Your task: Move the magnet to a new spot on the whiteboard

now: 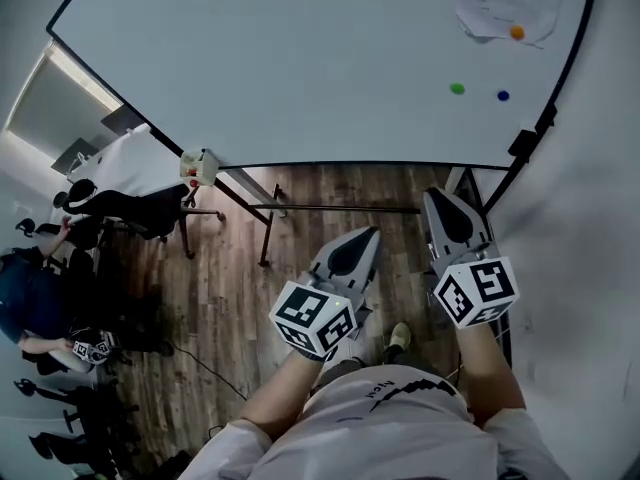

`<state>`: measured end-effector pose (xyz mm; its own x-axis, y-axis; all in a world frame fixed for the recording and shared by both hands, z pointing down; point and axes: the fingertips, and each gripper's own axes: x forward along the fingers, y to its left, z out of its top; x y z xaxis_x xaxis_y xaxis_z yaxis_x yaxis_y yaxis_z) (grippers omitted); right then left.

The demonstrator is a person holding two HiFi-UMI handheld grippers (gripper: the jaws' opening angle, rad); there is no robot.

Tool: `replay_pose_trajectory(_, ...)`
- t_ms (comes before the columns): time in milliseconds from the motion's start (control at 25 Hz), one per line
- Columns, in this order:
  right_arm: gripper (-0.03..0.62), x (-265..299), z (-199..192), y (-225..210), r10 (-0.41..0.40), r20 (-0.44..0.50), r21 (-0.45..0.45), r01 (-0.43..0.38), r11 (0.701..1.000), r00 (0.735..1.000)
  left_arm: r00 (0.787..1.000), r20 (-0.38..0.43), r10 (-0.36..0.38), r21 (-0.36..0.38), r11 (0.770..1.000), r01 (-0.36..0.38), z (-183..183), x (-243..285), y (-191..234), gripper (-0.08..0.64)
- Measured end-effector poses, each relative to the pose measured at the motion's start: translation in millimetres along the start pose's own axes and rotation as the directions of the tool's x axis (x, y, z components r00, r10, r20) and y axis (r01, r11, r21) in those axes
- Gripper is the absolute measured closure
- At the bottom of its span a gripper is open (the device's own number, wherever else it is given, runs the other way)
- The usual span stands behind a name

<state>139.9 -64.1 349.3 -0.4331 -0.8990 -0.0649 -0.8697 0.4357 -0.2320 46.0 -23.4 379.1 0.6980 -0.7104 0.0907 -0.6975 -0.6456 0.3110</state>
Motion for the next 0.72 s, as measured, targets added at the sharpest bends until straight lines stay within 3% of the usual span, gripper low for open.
replay_pose_trajectory(160,0.576,18.2,-1.1,-24.2,-0.028,0.000,-0.016,0.028,0.999,1.000,1.000,-0.007,0.007,0.003,1.000,-0.007,4.3,22.6,11.1,0.549)
replay_pose_trajectory(320,0.527,42.0,-6.8,-43.3,-0.067,-0.019,-0.033,0.066,0.997,0.998,1.000,-0.013,0.000,0.020,1.000,0.001,8.5,41.5,27.8,0.549)
replay_pose_trajectory(520,0.518,72.4,-2.3,-79.8,-0.170,-0.011,-0.109,0.168,0.980,0.985,0.997,-0.021,-0.074,0.028,0.997,0.075,13.6,84.4,43.4,0.549)
replay_pose_trajectory(720,0.505,103.2,2.6,-130.5,-0.293,-0.011,-0.161,0.287,0.944,0.956,0.988,-0.031,-0.154,0.050,0.987,0.156,28.0,128.6,58.9,0.549)
